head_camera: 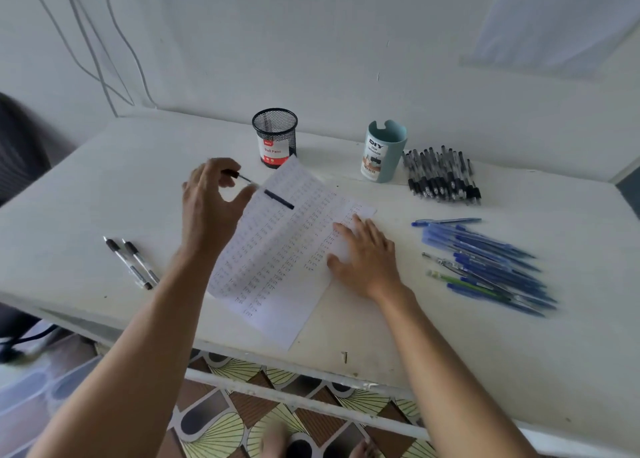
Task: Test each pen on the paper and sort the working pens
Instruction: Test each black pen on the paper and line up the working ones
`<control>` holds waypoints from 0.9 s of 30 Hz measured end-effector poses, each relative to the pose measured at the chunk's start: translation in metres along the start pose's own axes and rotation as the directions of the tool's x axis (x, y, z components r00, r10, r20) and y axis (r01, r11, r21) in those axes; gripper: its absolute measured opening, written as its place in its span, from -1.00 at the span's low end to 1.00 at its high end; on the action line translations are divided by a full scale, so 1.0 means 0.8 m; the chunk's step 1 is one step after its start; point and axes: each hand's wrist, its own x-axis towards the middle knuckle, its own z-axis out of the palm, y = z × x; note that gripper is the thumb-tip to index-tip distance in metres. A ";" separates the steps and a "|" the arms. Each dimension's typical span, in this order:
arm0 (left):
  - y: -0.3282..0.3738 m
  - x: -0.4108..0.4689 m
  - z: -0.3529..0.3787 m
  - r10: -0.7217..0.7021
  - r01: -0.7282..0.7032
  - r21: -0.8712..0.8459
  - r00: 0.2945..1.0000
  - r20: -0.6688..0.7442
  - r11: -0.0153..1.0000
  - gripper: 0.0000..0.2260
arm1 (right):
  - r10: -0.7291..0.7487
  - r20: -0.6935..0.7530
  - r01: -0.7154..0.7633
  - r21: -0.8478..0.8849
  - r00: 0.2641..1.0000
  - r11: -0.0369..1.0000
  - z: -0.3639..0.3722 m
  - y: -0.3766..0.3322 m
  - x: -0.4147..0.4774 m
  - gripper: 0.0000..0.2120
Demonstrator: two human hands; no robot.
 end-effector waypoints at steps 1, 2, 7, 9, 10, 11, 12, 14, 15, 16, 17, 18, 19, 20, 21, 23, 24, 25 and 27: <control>0.001 -0.001 0.003 -0.009 0.008 0.023 0.999 0.040 1.000 -0.67 | -0.006 -0.005 0.006 -0.001 1.000 1.000 0.000 0.000 0.000 -0.35; 0.000 -0.002 0.006 -0.032 0.026 0.063 0.995 0.092 0.998 -0.65 | -0.010 -0.015 0.010 0.001 1.000 1.000 0.001 0.000 -0.001 -0.34; -0.005 -0.016 0.015 -0.139 0.044 0.206 0.870 0.473 0.978 -0.42 | -0.002 -0.074 0.003 0.020 0.997 1.000 0.006 -0.001 -0.006 -0.32; -0.003 -0.024 0.020 -0.027 -0.001 0.057 0.873 0.486 0.998 -0.46 | -0.012 -0.077 0.014 0.028 0.997 1.000 0.006 0.000 -0.006 -0.36; 0.001 -0.028 0.022 0.025 -0.020 -0.015 0.896 0.443 1.000 -0.56 | -0.022 -0.077 0.025 0.033 0.997 0.999 0.005 0.001 -0.006 -0.38; 0.006 -0.030 0.024 0.028 0.005 -0.082 0.920 0.391 0.997 -0.67 | -0.036 -0.079 0.038 0.034 0.996 0.999 0.005 0.001 -0.006 -0.38; 0.013 -0.032 0.027 -0.024 0.079 -0.140 0.932 0.361 0.987 -0.72 | -0.050 -0.081 0.052 0.026 0.996 0.998 0.005 0.002 -0.006 -0.39; 0.030 -0.033 0.031 -0.162 0.272 -0.256 0.911 0.380 0.928 -0.73 | -0.067 -0.080 0.067 0.000 0.995 0.998 0.007 0.003 -0.007 -0.39; 0.035 -0.034 0.032 -0.179 0.339 -0.336 0.887 0.426 0.879 -0.74 | -0.067 -0.078 0.067 -0.008 0.995 0.998 0.007 0.003 -0.006 -0.38; 0.040 -0.036 0.030 -0.146 0.371 -0.414 0.864 0.482 0.831 -0.72 | -0.064 -0.077 0.064 -0.011 0.995 0.998 0.008 0.003 -0.006 -0.38; 0.046 -0.039 0.029 -0.070 0.377 -0.489 0.841 0.536 0.786 -0.62 | -0.062 -0.079 0.061 -0.009 0.995 0.998 0.008 0.003 -0.006 -0.38; 0.049 -0.042 0.028 -0.003 0.383 -0.525 0.810 0.587 0.760 -0.49 | -0.060 -0.087 0.060 -0.004 0.994 0.998 0.009 0.003 -0.006 -0.37; 0.053 -0.044 0.026 0.037 0.382 -0.524 0.781 0.624 0.762 -0.39 | -0.060 -0.094 0.061 0.004 0.994 0.998 0.010 0.003 -0.006 -0.36; 0.058 -0.045 0.025 0.064 0.374 -0.512 0.758 0.649 0.773 -0.31 | -0.058 -0.098 0.060 0.010 0.993 0.998 0.011 0.004 -0.006 -0.35; 0.060 -0.046 0.025 0.081 0.364 -0.497 0.739 0.669 0.788 -0.26 | -0.054 -0.102 0.056 0.012 0.993 0.998 0.012 0.004 -0.006 -0.33; 0.063 -0.047 0.025 0.080 0.354 -0.475 0.730 0.679 0.805 -0.27 | -0.046 -0.111 0.046 0.005 0.993 0.999 0.013 0.003 -0.006 -0.27; 0.062 -0.047 0.027 0.074 0.363 -0.478 0.731 0.679 0.800 -0.33 | -0.043 -0.114 0.044 0.004 0.993 0.999 0.013 0.002 -0.006 -0.26; 0.060 -0.048 0.030 0.067 0.383 -0.488 0.730 0.681 0.784 -0.44 | -0.044 -0.115 0.045 0.005 0.992 0.999 0.013 0.002 -0.006 -0.27; 0.060 -0.049 0.033 0.054 0.426 -0.511 0.727 0.685 0.747 -0.64 | -0.049 -0.117 0.049 -0.002 0.992 0.999 0.013 0.003 -0.005 -0.33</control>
